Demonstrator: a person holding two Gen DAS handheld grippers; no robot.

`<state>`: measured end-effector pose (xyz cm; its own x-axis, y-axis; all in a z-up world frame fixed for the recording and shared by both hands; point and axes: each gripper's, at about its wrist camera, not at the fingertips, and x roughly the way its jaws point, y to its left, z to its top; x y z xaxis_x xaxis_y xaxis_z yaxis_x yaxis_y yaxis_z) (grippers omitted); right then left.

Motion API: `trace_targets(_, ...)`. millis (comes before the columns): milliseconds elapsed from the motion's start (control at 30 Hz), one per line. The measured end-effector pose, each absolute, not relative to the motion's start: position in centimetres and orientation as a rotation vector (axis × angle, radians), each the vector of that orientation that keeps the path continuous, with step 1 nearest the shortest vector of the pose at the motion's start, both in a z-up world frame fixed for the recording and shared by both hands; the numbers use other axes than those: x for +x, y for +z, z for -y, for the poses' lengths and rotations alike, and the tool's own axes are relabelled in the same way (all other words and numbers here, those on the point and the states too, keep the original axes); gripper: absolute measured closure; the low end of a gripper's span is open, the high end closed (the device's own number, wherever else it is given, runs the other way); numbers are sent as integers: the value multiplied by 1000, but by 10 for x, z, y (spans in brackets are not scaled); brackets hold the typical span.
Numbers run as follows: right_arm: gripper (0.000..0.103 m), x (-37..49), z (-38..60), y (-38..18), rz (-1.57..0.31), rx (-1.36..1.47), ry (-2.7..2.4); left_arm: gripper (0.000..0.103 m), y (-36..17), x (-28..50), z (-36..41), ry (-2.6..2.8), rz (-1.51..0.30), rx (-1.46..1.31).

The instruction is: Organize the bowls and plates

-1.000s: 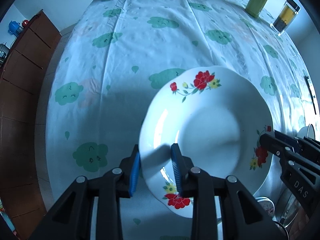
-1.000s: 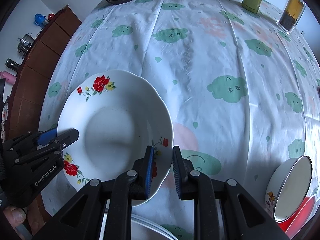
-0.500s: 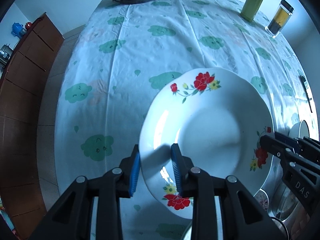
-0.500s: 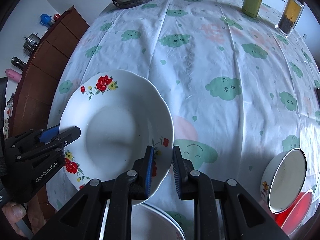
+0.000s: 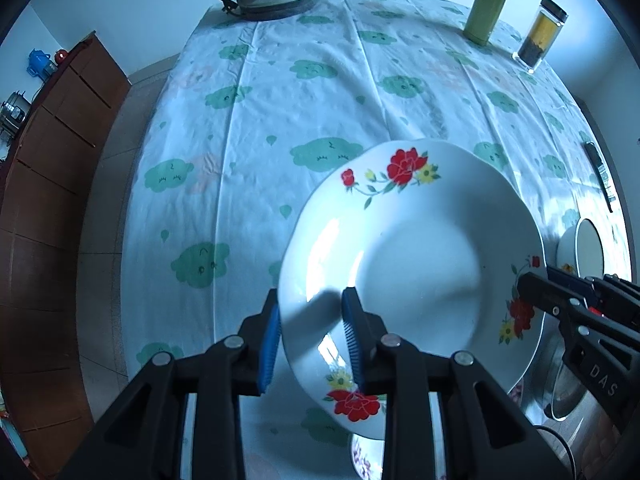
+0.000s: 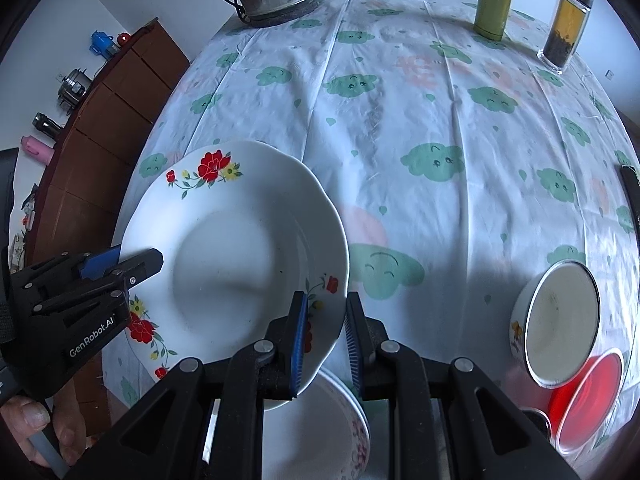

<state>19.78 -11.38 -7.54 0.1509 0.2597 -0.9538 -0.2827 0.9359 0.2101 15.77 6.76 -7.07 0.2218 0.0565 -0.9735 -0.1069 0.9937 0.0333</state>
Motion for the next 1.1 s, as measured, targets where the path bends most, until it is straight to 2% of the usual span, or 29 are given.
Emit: trace_targets(1100, 83, 123, 153, -71, -1356, 17, 379, 75, -65, 93, -30, 90, -1340, -6)
